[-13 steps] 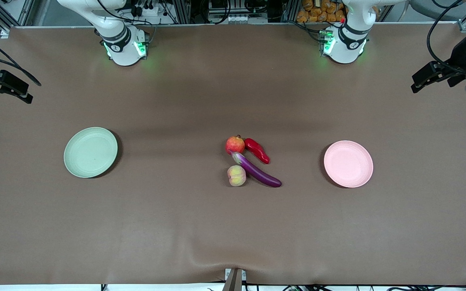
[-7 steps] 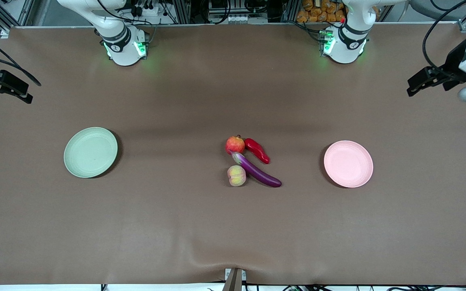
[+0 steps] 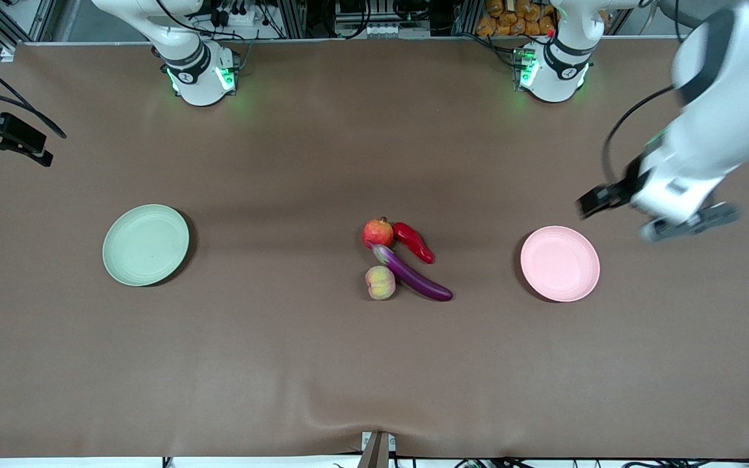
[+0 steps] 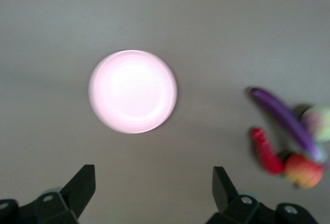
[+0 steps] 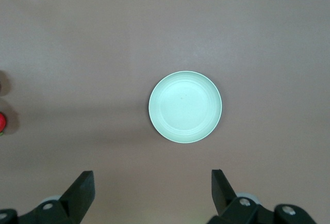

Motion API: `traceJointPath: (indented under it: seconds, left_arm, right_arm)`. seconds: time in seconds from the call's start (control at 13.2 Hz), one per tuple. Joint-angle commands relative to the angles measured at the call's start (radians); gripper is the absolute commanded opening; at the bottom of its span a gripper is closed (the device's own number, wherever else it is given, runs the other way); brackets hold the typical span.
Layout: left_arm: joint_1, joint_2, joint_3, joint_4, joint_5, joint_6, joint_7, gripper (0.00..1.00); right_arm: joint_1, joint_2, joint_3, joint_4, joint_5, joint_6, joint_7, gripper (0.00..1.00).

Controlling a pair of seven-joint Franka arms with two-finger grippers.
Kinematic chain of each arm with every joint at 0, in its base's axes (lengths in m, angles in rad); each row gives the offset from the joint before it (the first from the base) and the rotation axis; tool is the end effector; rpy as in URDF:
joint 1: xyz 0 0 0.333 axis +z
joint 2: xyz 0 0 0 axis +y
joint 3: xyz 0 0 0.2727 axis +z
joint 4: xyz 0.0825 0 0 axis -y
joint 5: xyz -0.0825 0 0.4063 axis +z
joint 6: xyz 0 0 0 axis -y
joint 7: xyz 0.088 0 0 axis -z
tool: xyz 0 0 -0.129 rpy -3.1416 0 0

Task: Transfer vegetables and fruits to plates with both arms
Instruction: 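Reach the left gripper down to the purple eggplant and grasp it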

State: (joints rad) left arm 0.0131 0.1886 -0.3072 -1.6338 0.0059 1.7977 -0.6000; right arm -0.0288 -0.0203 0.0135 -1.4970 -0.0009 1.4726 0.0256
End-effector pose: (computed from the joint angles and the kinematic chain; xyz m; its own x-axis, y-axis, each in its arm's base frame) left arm 0.6059 -0.1732 0.4383 0.9520 0.3034 -0.0420 0.3048 -0.9518 0.0331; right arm 0.5611 -0.0086 0.5983 0.9992 -0.0410 -0.0041 -0.0410 -0.9992 0.0013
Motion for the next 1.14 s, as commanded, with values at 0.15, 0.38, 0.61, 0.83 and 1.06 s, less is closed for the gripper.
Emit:
traceJointPath:
  seconds: [0.15, 0.38, 0.61, 0.83, 1.06]
  left_arm:
    - [-0.132, 0.236, -0.018, 0.099, 0.061, 0.149, -0.405, 1.00]
    - [-0.235, 0.392, -0.009, 0.253, 0.091, 0.153, -0.674, 1.00]
    - [-0.291, 0.468, -0.004, 0.273, 0.108, 0.216, -0.814, 1.00]
    - [-0.335, 0.531, 0.006, 0.273, 0.106, 0.328, -0.949, 1.00]
    - [-0.395, 0.586, 0.040, 0.273, 0.105, 0.428, -1.082, 1.00]
  right_arm:
    - [-0.008, 0.003, 0.005, 0.014, 0.006, -0.014, 0.008, 1.00]
    - [-0.008, 0.003, 0.005, 0.014, 0.006, -0.014, 0.008, 1.00]
    - [-0.008, 0.003, 0.005, 0.014, 0.006, -0.014, 0.008, 1.00]
    - [-0.008, 0.003, 0.005, 0.014, 0.007, -0.017, 0.008, 1.00]
    - [-0.010, 0.003, 0.005, 0.014, 0.007, -0.020, 0.008, 1.00]
